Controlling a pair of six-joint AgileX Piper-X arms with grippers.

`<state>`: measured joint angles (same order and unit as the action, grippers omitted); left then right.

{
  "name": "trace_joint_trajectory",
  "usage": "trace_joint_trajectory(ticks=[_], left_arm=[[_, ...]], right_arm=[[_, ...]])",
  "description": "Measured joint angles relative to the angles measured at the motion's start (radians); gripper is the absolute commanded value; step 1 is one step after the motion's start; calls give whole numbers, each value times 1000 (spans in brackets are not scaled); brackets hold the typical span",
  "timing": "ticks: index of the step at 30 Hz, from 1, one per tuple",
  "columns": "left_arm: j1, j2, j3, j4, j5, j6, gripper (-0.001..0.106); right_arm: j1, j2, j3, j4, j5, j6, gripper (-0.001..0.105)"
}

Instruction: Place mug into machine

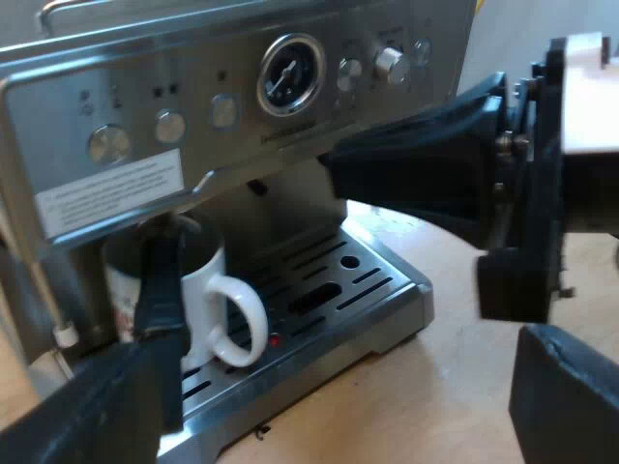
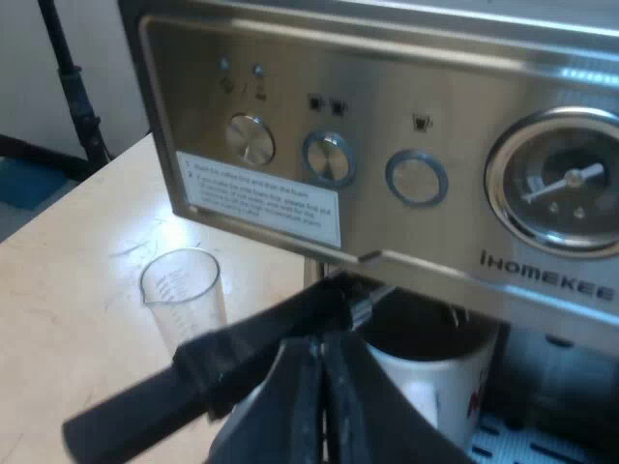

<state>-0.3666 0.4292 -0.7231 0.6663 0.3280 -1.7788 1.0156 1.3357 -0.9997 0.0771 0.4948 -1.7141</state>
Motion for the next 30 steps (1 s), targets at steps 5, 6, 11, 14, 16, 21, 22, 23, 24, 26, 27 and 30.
trace_joint_trajectory(ticks=[5,6,11,14,16,21,22,23,24,26,27,30], left_arm=[[0,67,0,-46,21,5,74],[0,80,0,-48,22,5,74],[0,88,0,-57,21,5,74],[0,88,0,-70,37,5,74],[0,88,0,-70,44,5,74],[0,88,0,-70,44,5,74],[0,88,0,-70,49,5,74],[0,88,0,-70,52,5,74],[0,88,0,-70,57,5,74],[0,88,0,-70,63,5,74],[0,88,0,-70,65,5,74],[0,88,0,-70,65,5,74]], right_arm=[[-43,40,-34,0,-35,-5,0],[-52,49,-42,0,-43,-12,0],[-76,87,-68,0,-61,-28,0],[-79,104,-77,-9,-69,-31,0],[-81,113,-81,-21,-72,-53,0],[-90,129,-82,-77,-72,-61,0],[-94,133,-84,-77,-72,-61,0],[-95,136,-86,-77,-73,-61,0],[-98,141,-89,-83,-74,-61,0],[-103,151,-90,-89,-74,-61,0],[-105,156,-93,-88,-74,-61,0],[-106,159,-93,-88,-74,-61,0]])
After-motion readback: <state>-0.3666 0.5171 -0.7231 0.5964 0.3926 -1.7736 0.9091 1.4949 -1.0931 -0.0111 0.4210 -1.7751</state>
